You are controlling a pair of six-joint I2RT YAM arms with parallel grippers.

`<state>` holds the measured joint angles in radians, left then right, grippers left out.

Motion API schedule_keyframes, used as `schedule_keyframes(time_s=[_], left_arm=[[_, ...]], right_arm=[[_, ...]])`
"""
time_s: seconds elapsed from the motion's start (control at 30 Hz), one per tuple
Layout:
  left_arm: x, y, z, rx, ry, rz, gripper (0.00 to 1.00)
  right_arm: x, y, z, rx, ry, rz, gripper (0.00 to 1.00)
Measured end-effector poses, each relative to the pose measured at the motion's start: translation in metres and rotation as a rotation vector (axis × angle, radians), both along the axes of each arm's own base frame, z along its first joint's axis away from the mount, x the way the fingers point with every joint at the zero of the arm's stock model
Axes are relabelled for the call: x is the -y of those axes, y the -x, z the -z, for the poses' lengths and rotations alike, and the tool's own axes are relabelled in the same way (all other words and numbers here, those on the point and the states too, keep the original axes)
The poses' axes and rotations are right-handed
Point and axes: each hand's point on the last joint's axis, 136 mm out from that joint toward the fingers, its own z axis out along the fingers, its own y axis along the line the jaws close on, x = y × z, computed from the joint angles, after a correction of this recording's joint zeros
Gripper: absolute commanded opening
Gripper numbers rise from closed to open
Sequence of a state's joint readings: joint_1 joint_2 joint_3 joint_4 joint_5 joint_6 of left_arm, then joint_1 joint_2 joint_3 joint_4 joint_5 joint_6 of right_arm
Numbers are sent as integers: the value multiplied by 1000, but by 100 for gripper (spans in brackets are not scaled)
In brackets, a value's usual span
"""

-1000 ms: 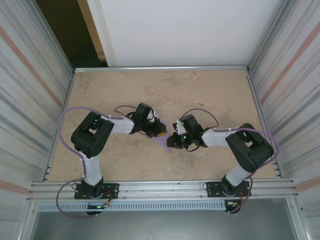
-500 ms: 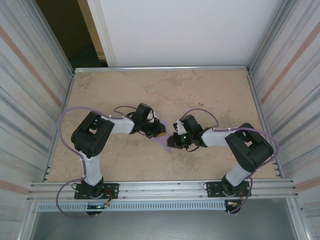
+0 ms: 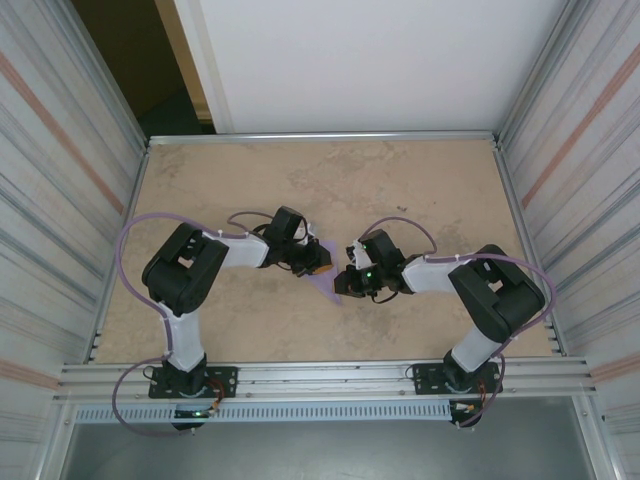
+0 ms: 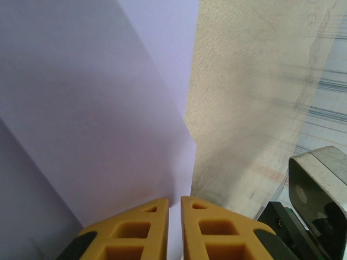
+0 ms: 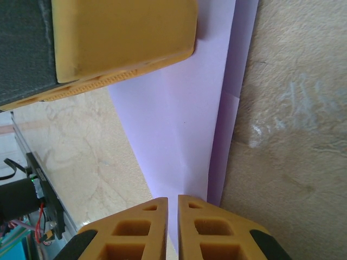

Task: Fold a paper plane with a square sheet of paper (pick it up from the middle)
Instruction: Fourth fold the wing at the center of the table.

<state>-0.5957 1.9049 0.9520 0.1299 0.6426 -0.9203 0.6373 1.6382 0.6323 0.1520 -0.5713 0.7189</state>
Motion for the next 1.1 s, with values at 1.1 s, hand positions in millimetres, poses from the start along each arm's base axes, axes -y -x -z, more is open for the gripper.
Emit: schedule_keyframes(time_s=[1.1], left_arm=[[-3, 1, 1, -5, -4, -6, 14]], right_arm=[[10, -10, -30, 84, 19, 60, 33]])
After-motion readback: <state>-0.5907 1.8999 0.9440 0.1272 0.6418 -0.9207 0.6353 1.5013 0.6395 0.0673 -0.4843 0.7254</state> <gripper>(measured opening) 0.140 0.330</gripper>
